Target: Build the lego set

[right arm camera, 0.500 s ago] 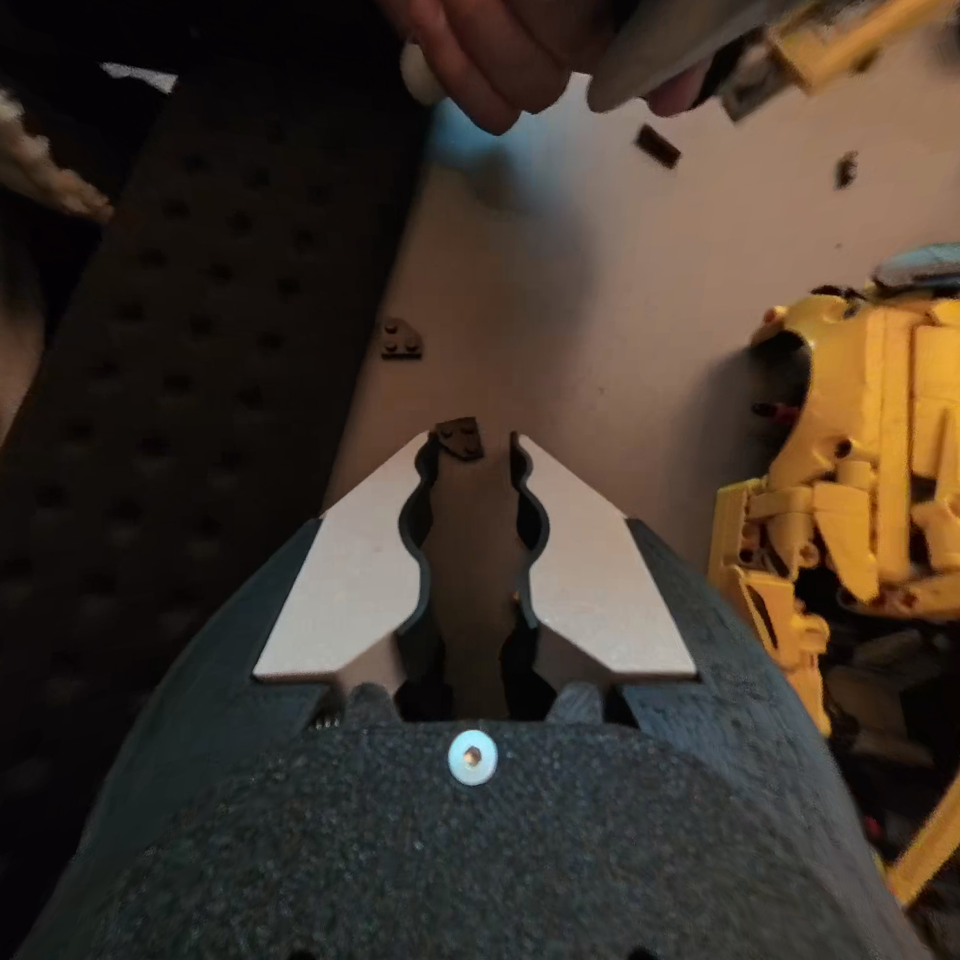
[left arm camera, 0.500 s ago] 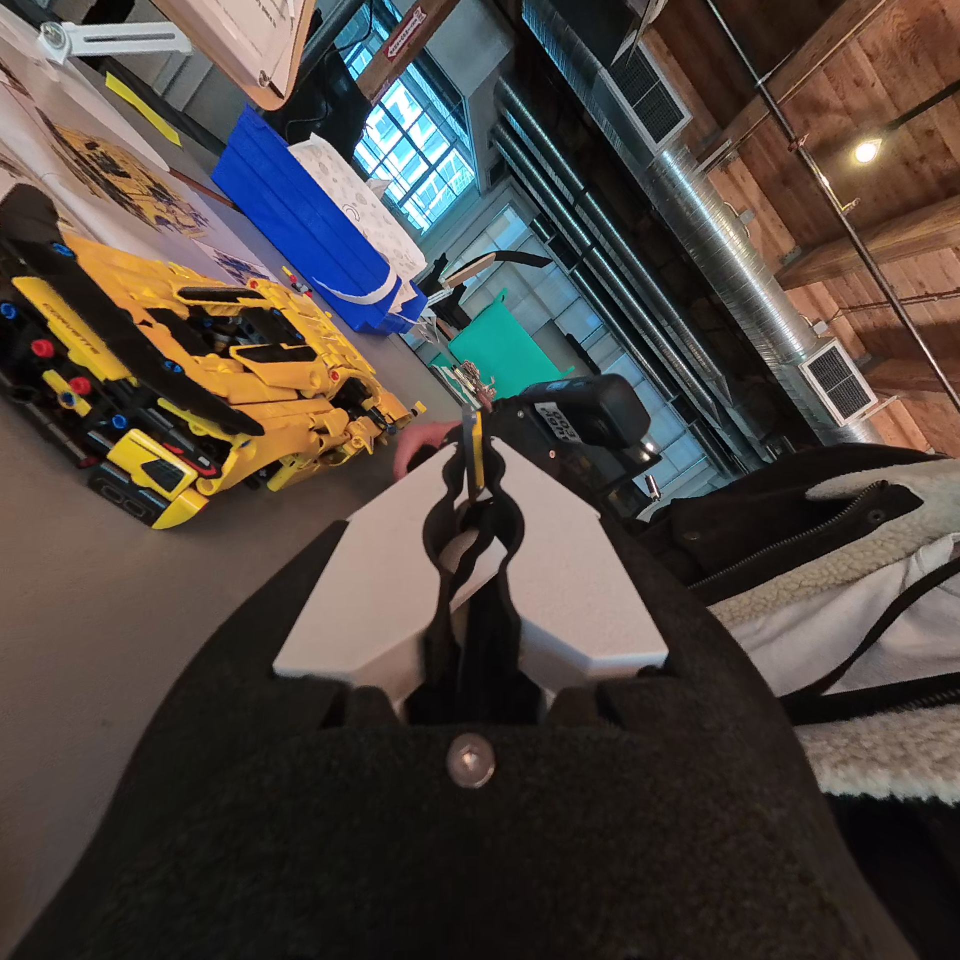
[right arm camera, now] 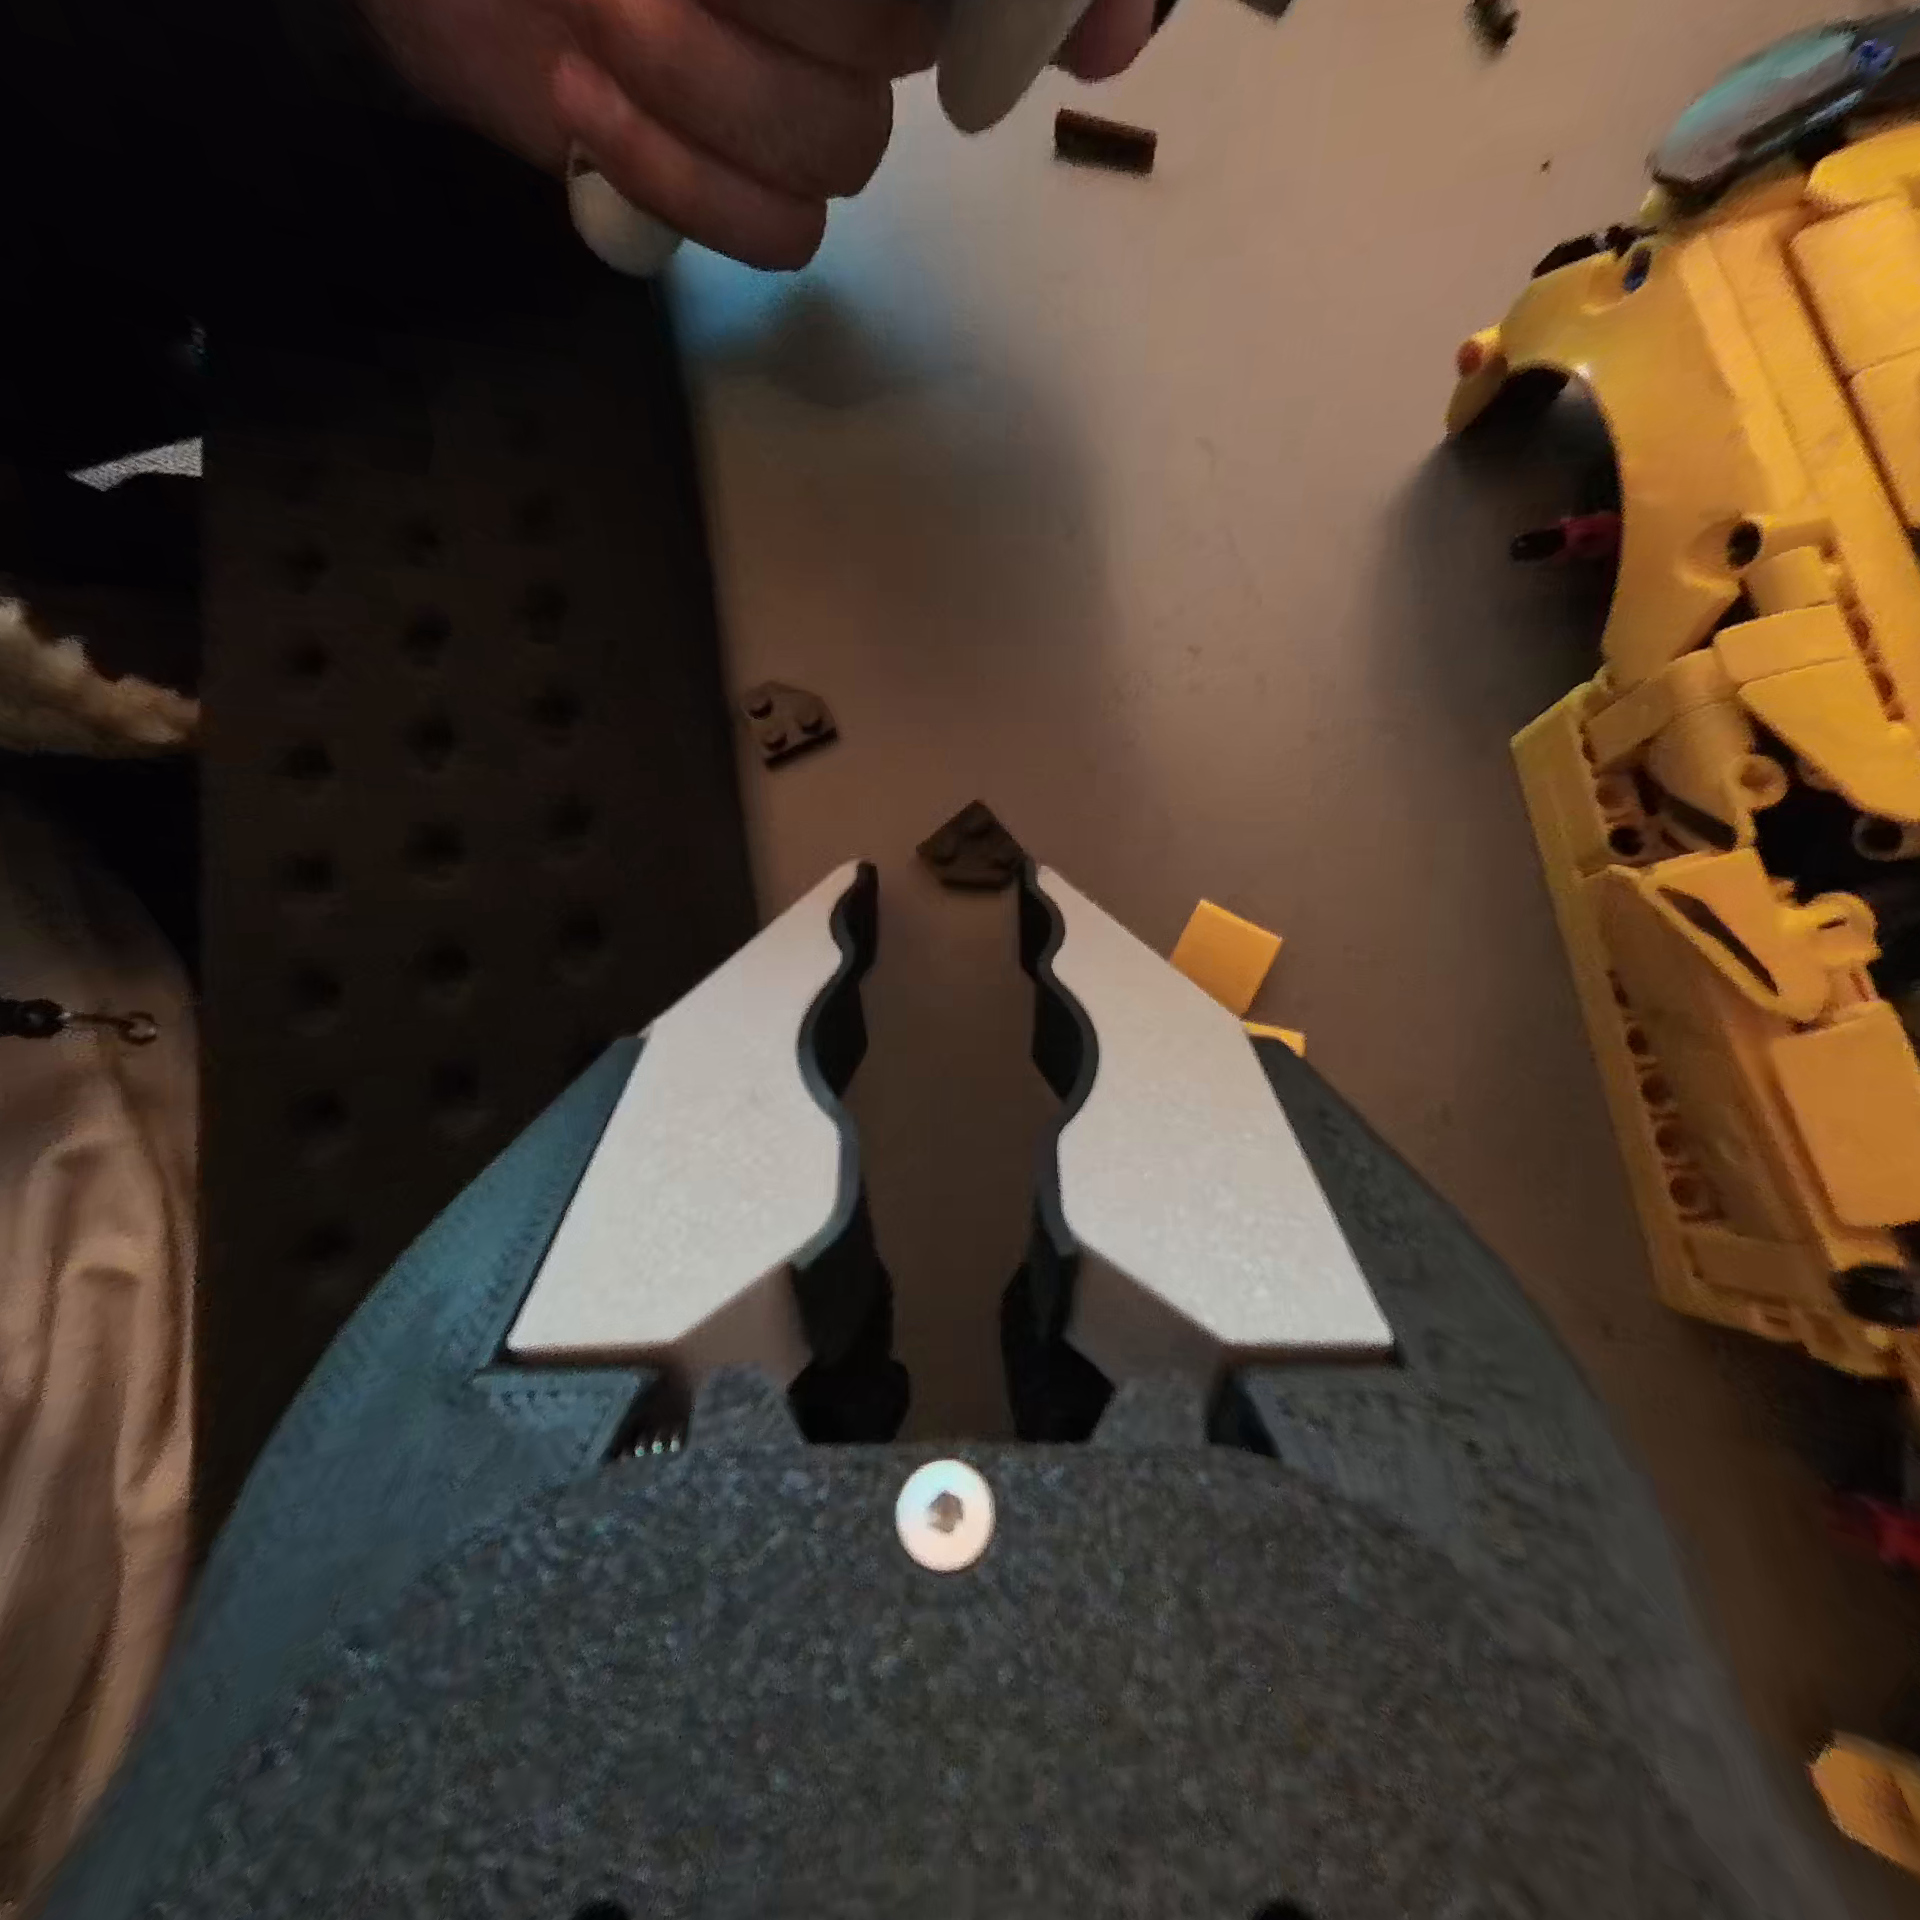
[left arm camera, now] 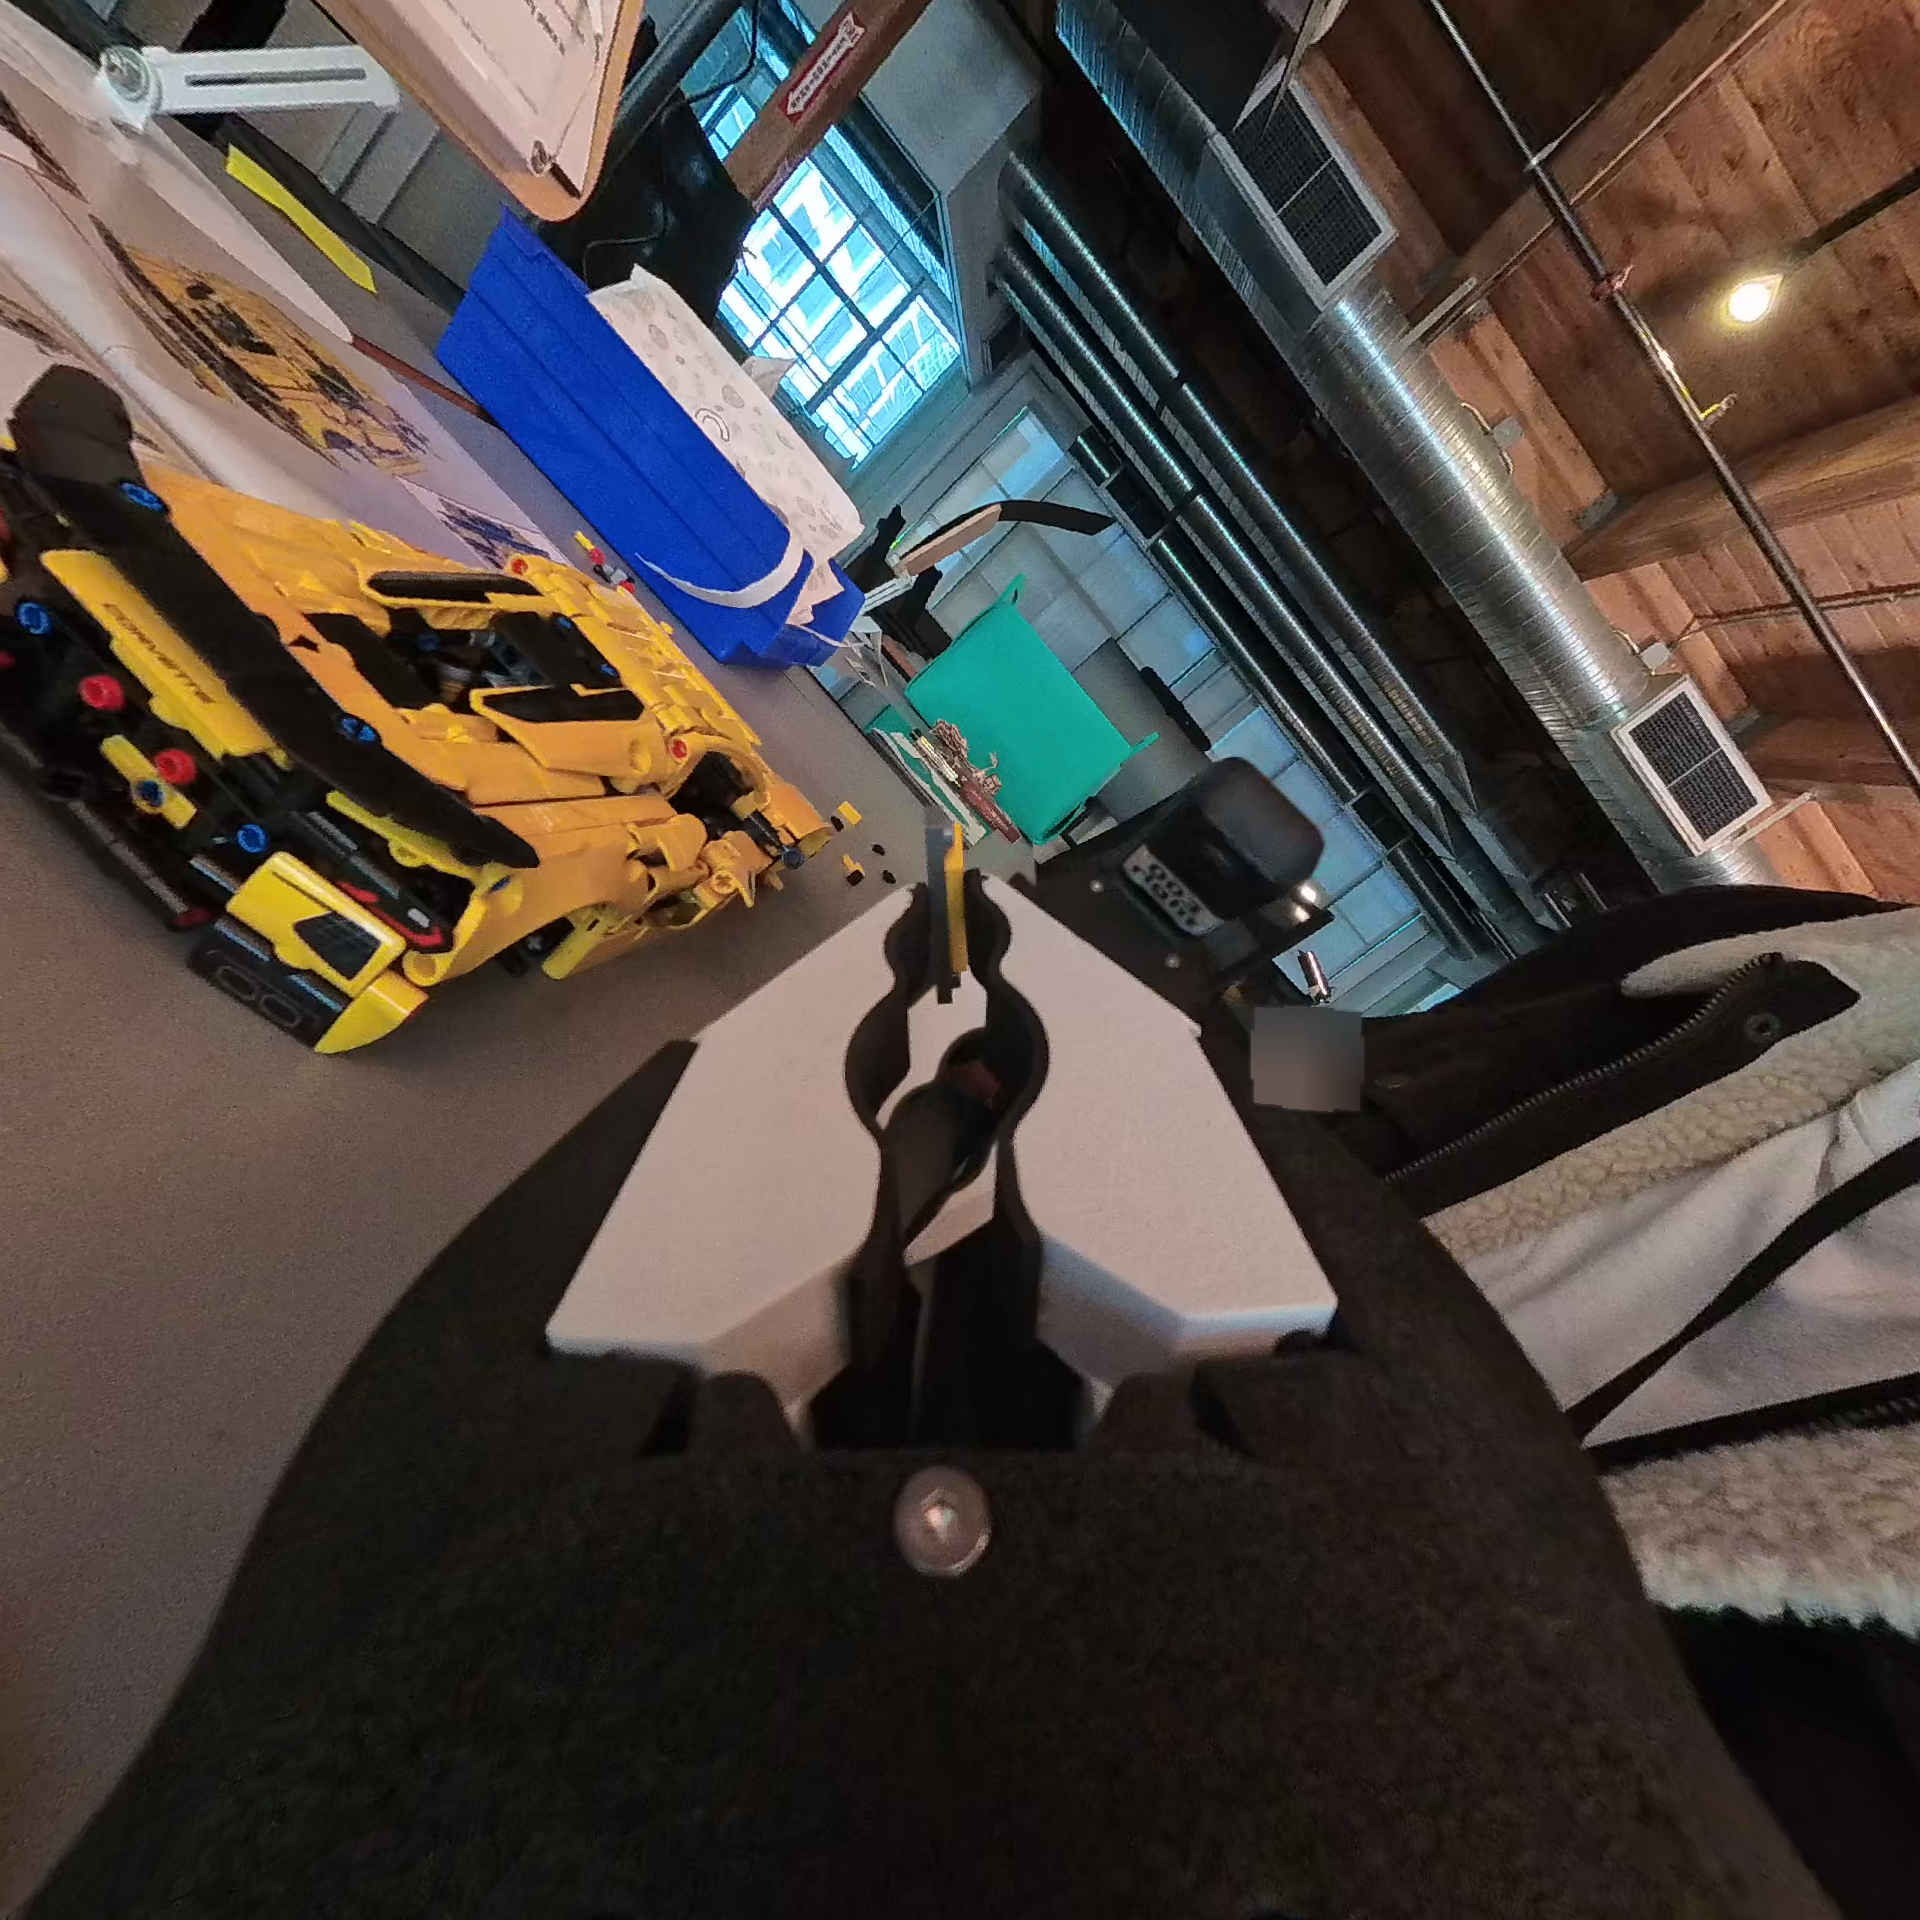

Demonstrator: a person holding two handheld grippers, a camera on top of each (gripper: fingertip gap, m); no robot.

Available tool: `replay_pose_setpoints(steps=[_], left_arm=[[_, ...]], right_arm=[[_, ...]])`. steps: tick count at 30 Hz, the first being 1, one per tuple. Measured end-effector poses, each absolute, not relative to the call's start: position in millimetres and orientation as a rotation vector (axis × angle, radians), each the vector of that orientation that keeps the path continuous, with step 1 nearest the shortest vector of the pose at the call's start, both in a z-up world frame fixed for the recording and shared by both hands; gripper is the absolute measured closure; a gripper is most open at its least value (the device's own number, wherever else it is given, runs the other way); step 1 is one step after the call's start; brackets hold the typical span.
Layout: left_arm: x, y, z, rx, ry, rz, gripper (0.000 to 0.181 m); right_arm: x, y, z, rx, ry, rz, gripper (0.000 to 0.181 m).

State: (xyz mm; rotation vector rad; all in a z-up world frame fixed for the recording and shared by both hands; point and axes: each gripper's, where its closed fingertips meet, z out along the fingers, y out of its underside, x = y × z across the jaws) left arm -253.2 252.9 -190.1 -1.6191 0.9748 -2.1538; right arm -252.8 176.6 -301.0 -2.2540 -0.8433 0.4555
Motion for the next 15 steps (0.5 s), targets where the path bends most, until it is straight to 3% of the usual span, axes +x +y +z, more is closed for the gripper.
replay_pose_setpoints(steps=[15], left_arm=[[-252.2, 251.2, -191.3, -1.624, 0.988, -2.147, 0.176]], right_arm=[[-259.3, 186.6, -301.9, -2.14, -0.935, 0.371, 0.161]])
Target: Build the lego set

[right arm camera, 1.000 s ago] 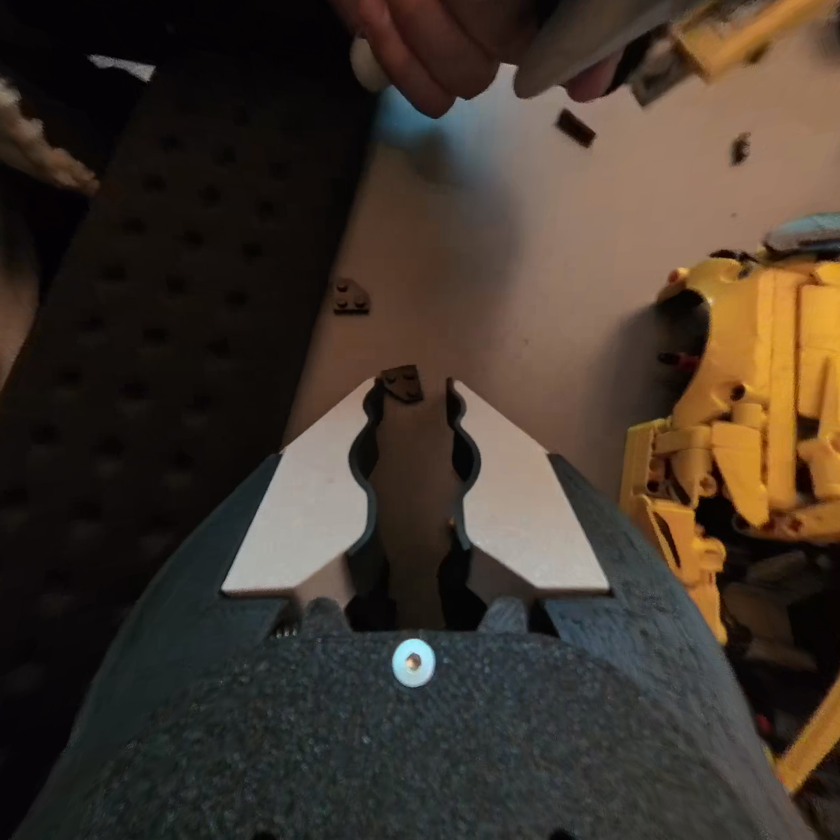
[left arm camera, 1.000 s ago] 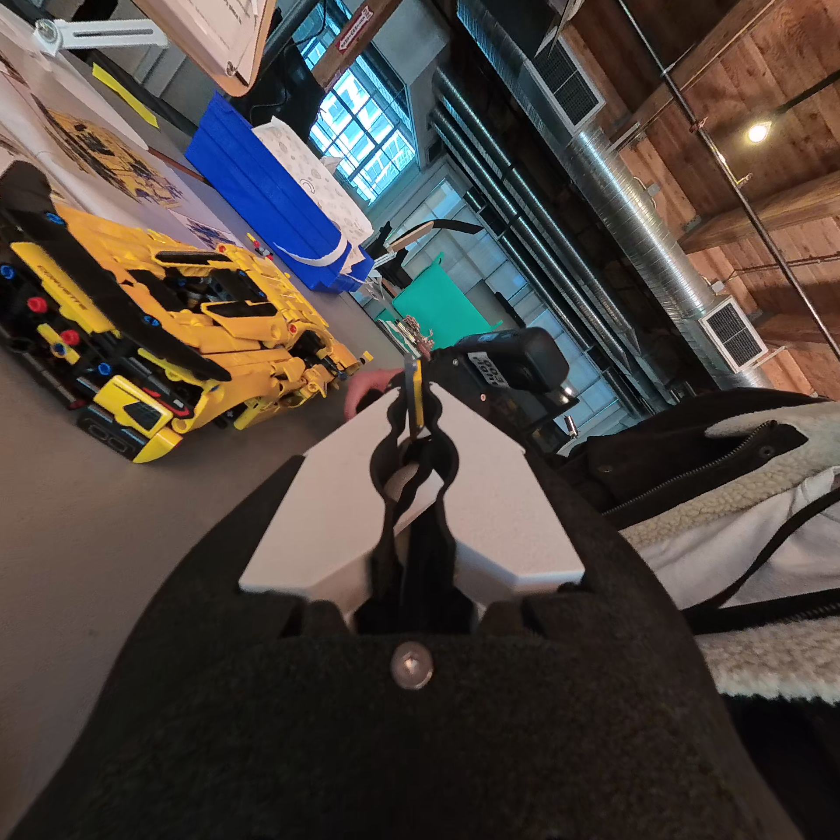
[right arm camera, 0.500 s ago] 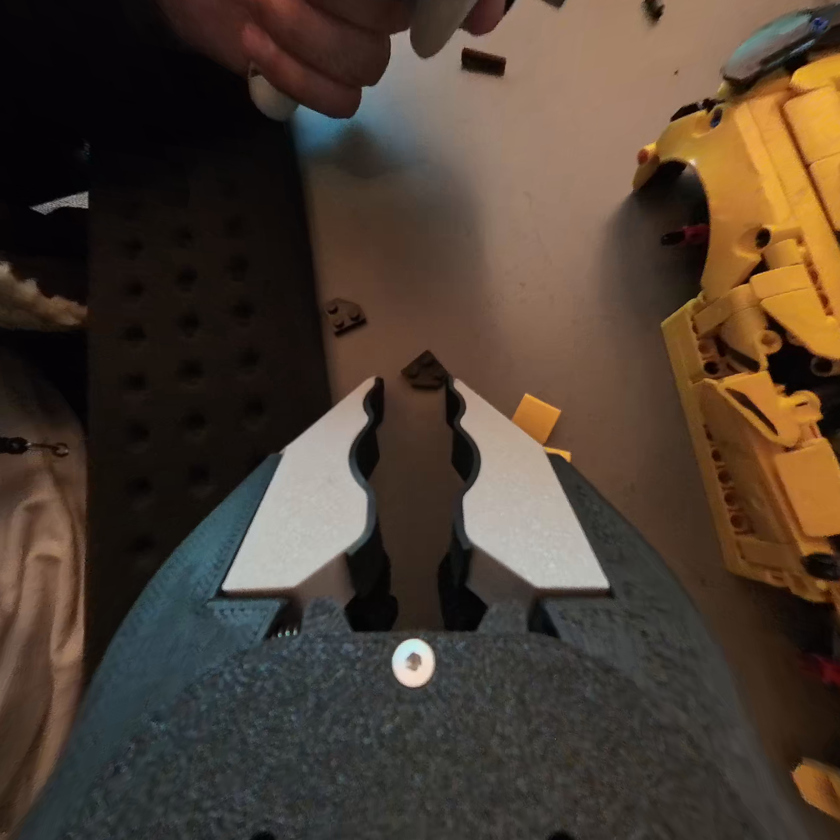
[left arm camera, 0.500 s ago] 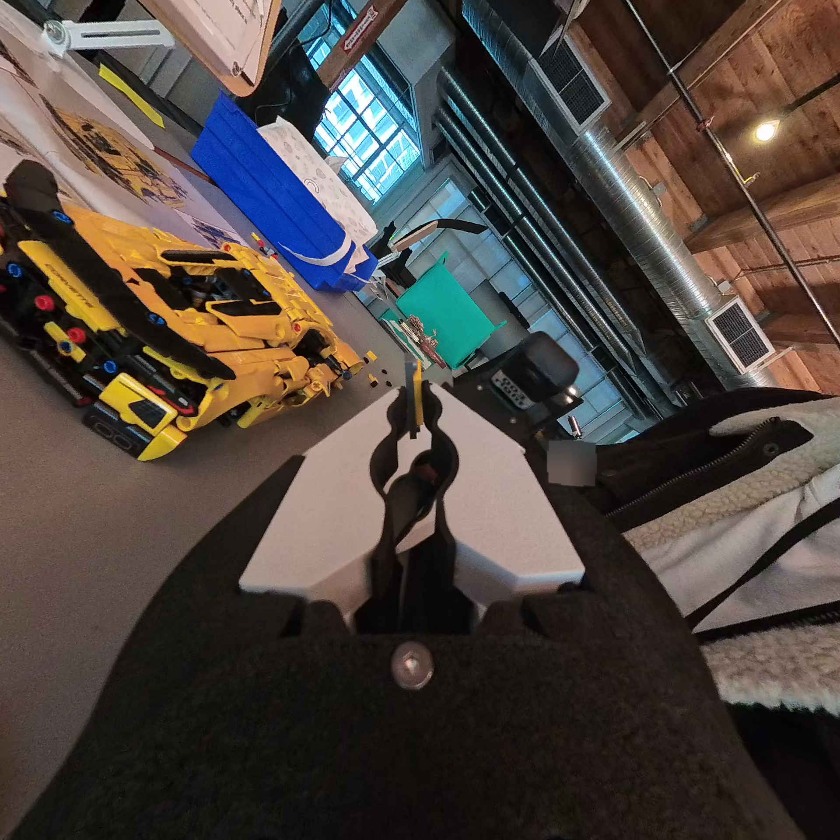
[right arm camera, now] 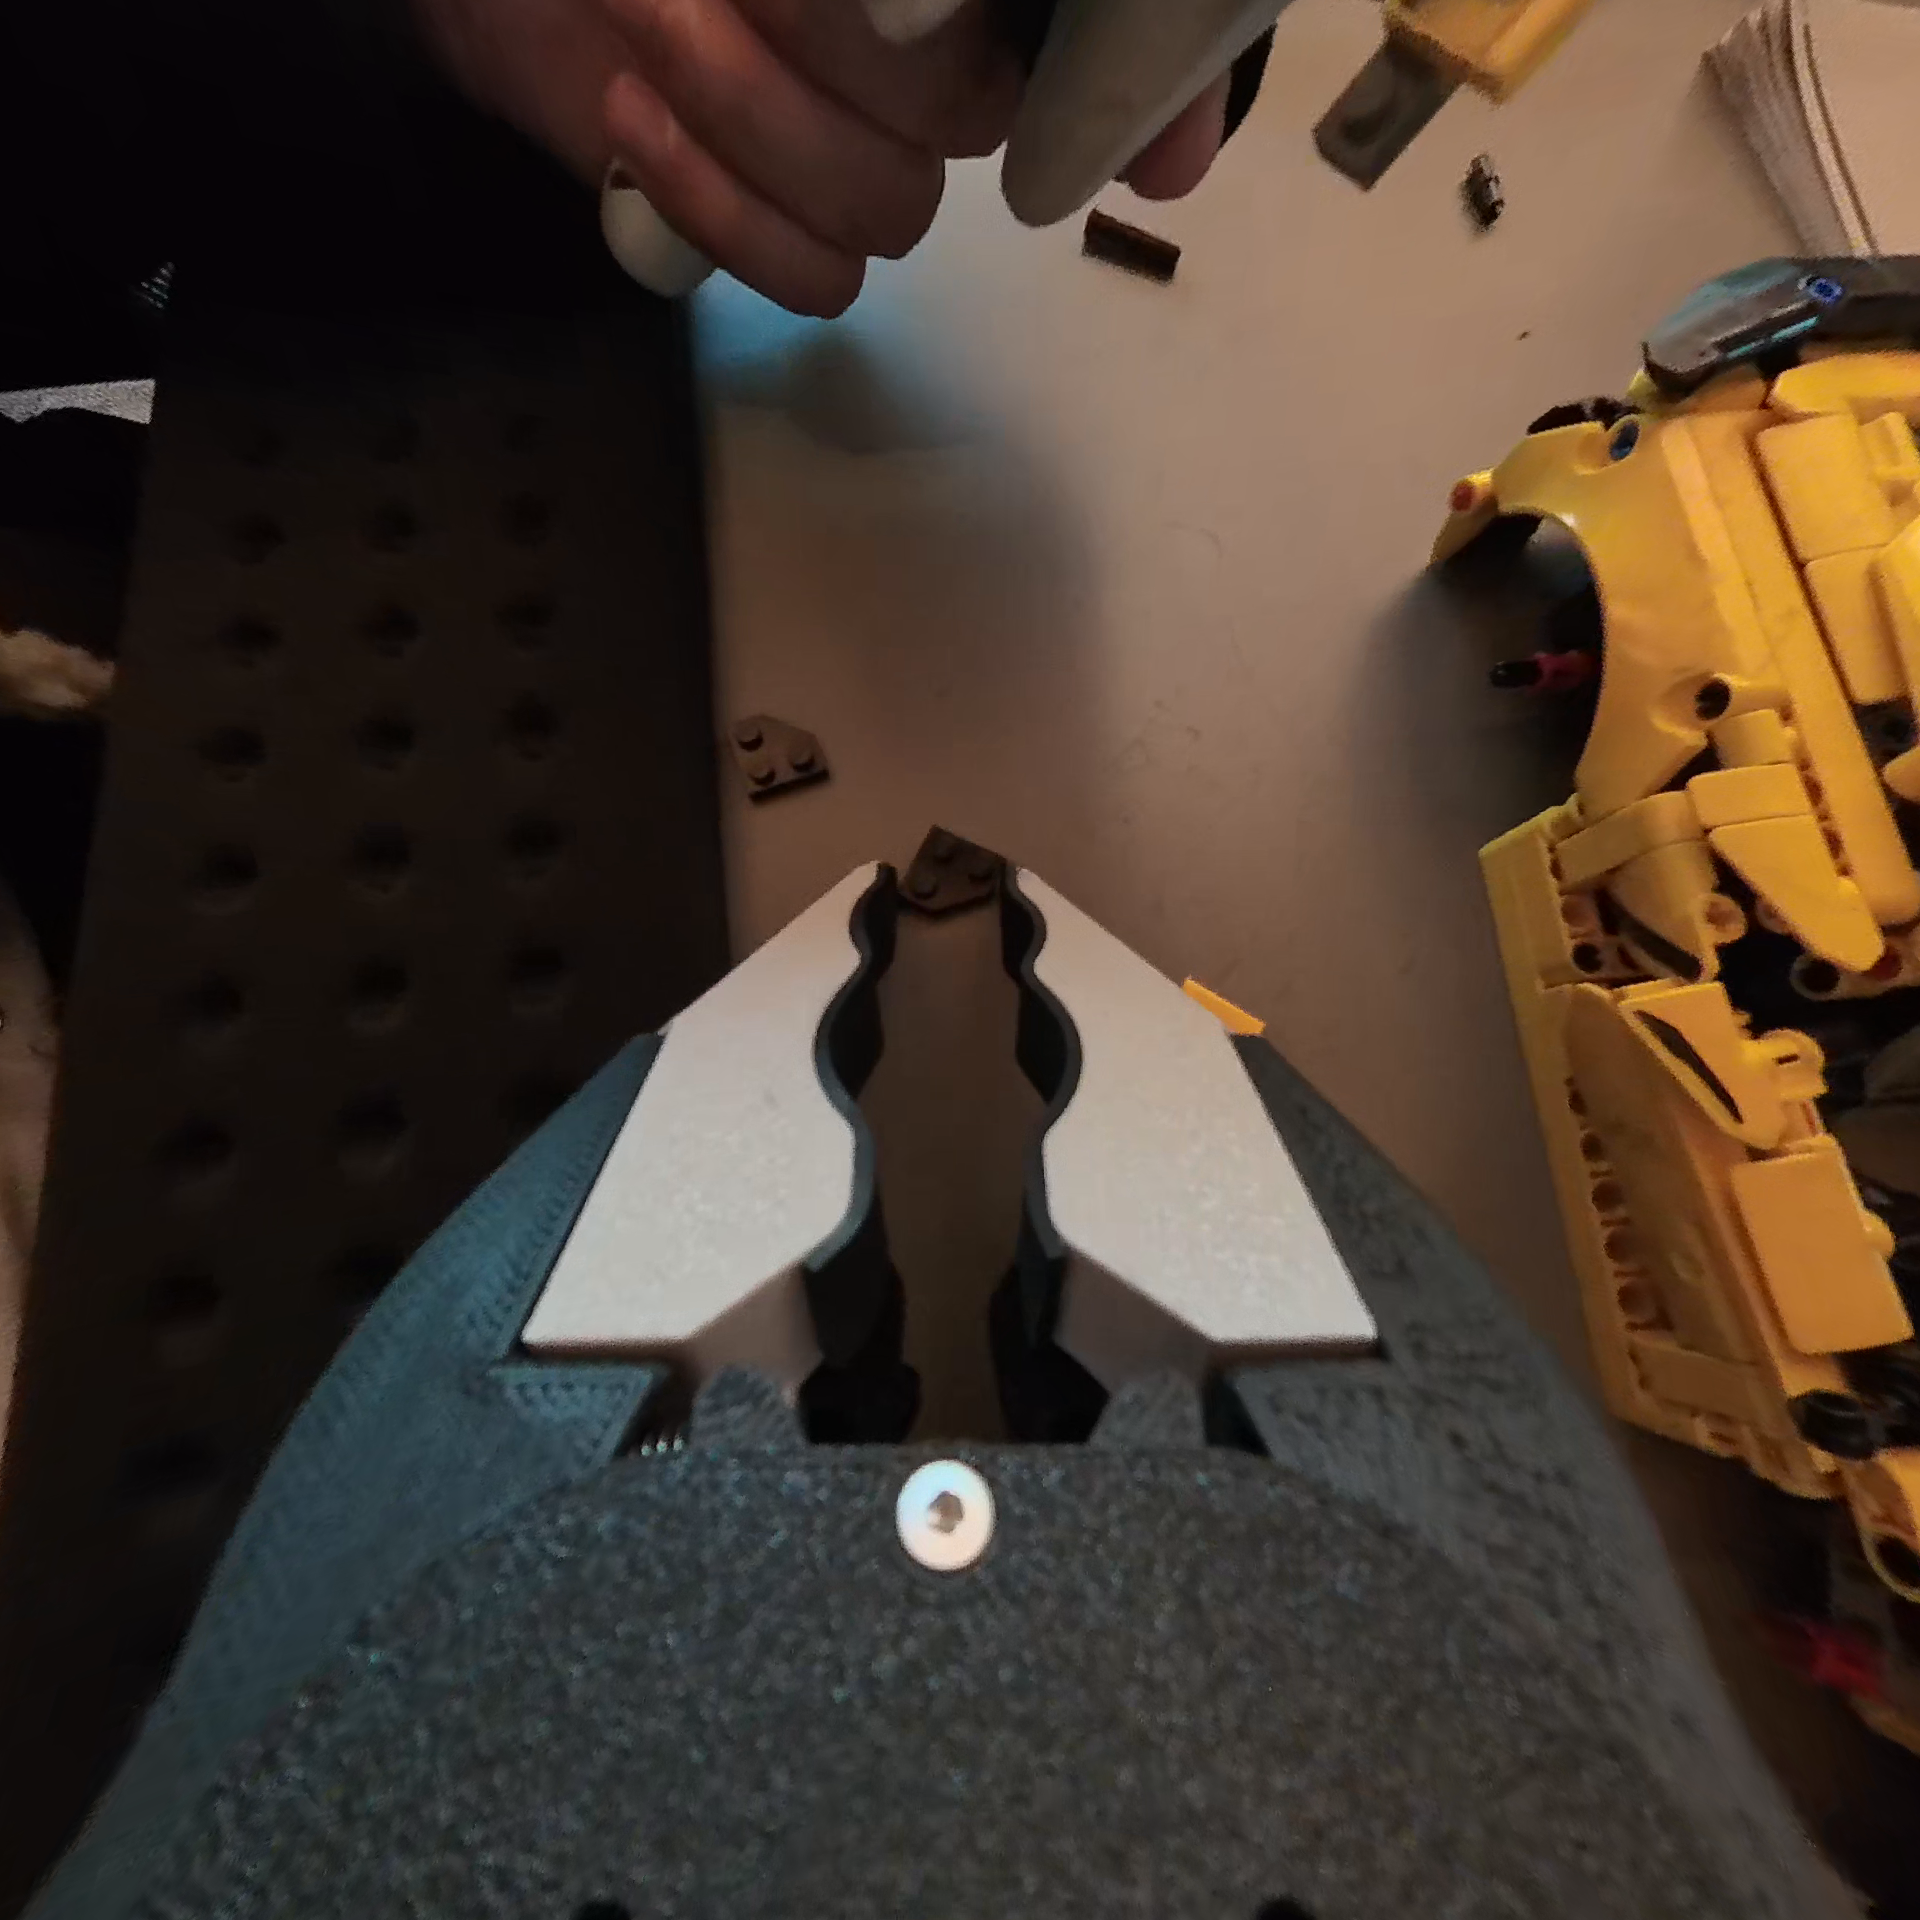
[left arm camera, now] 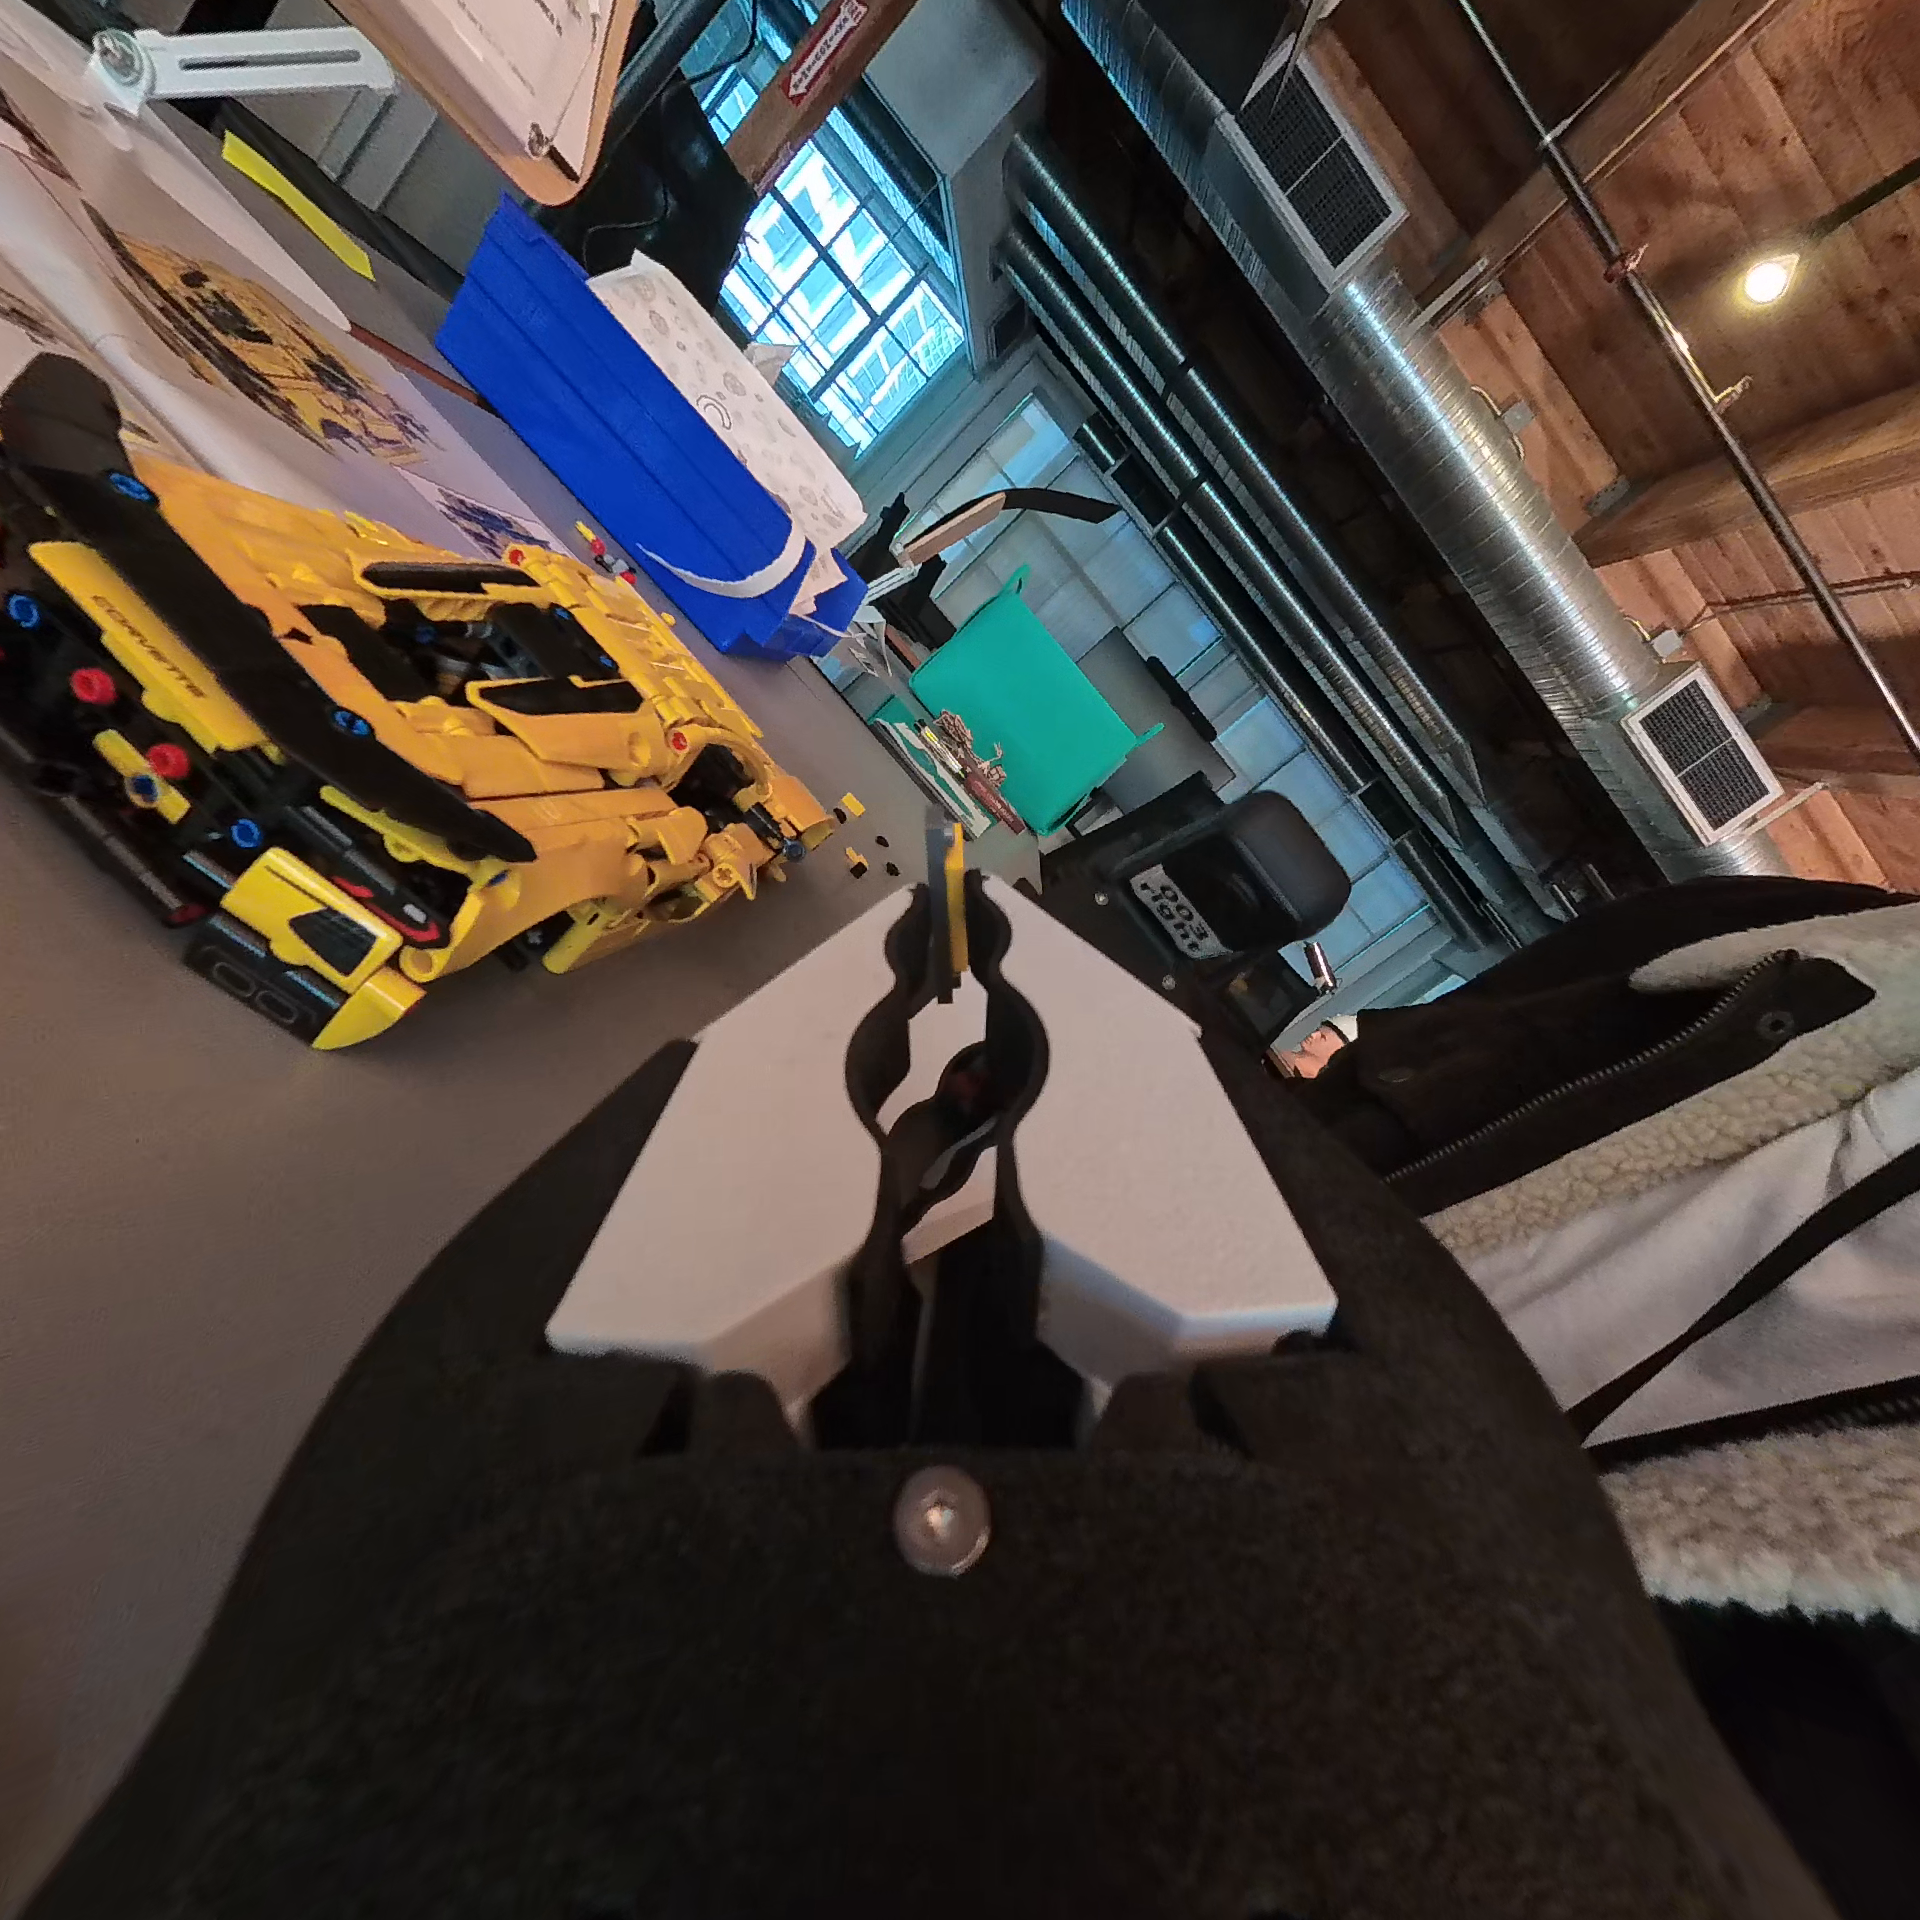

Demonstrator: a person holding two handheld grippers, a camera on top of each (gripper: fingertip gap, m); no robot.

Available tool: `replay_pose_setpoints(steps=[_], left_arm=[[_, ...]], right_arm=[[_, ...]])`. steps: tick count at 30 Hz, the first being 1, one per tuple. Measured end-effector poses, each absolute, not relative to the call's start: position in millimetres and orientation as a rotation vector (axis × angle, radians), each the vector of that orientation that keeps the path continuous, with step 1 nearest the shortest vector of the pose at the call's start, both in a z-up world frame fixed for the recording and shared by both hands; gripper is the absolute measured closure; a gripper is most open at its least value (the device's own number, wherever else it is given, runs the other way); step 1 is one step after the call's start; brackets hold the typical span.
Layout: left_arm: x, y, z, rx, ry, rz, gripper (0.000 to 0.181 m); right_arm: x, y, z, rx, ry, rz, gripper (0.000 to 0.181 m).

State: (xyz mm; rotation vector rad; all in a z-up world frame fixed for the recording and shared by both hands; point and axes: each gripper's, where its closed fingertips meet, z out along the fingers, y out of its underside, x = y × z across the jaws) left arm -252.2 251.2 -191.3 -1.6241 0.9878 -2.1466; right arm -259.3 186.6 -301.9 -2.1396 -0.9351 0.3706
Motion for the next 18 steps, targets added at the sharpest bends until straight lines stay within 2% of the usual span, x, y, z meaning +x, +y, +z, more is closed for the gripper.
replay_pose_setpoints(steps=[6, 14, 18], left_arm=[[-252, 251, -192, -1.632, 0.989, -2.143, 0.176], [-250, 219, -197, -1.604, 1.237, -2.178, 0.176], [-250, 204, -201, -1.61, 1.349, -2.194, 0.176]], right_arm=[[-252, 193, -298, -2.079, -0.99, 0.268, 0.163], [-238, 216, -212, -1.691, -1.199, 0.022, 0.164], [-240, 217, -197, -1.651, -1.346, 0.023, 0.164]])
